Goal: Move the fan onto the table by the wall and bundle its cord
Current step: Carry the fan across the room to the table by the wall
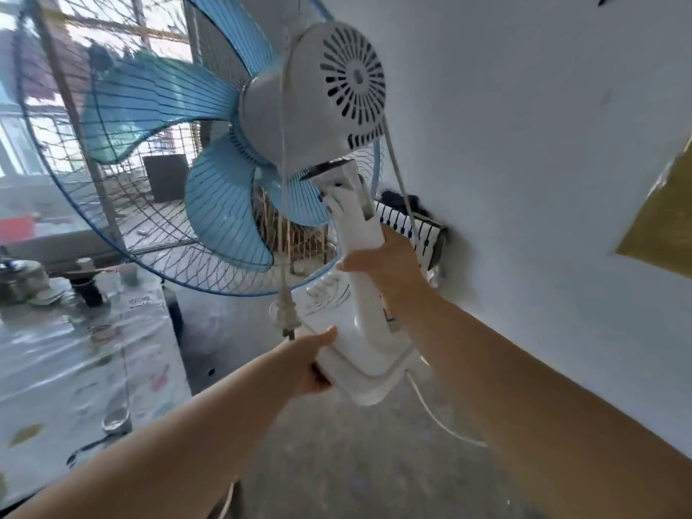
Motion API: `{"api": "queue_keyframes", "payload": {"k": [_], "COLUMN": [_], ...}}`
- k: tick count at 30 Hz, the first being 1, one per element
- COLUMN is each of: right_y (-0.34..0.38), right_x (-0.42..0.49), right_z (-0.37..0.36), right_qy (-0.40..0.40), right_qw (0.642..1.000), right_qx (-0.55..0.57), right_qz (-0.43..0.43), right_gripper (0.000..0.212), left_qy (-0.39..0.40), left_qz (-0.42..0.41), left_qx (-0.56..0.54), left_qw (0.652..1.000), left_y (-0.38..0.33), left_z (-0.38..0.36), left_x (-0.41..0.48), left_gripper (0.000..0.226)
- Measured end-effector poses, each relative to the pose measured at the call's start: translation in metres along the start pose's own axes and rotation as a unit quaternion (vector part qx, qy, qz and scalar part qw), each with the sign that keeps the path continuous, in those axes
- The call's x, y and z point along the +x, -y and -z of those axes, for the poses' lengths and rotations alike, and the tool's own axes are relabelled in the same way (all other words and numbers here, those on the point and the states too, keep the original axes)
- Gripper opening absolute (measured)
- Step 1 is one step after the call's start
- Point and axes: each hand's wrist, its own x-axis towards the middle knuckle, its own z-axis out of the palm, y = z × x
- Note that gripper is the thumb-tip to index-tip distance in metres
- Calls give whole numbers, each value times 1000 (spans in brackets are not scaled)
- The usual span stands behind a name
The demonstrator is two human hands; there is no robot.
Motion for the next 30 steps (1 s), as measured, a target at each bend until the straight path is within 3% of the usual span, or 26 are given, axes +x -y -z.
{"api": "queue_keyframes", "payload": {"k": [6, 10, 15, 18, 24, 30], "right_y": [-21, -51, -89, -110, -129, -150], "right_x": [130, 202, 302, 381, 523, 642], "right_z": [6, 1, -19, -44, -88, -108], "right_qy": [22, 24, 13, 0, -28, -42], "right_qw": [1000, 999, 999, 998, 998, 997], "right_qx": [12, 33, 42, 55, 58, 61], "right_qz": [-3, 4, 0, -9, -22, -14], "right_gripper": [47, 40, 41, 39, 40, 38], "left_qy": [-13, -19, -12, -3, -1, 4], "left_qz": [0, -6, -10, 0, 14, 21], "left_qx": [-22, -13, -6, 10, 14, 27], "left_qw": [1000, 1000, 1000, 1000, 1000, 999], "left_y": [-80, -126, -186, -241, -354, -441], "left_z": [-32, -37, -42, -36, -31, -36], "left_x": [97, 163, 251, 314, 412, 509], "left_gripper": [34, 27, 25, 13, 44, 48]}}
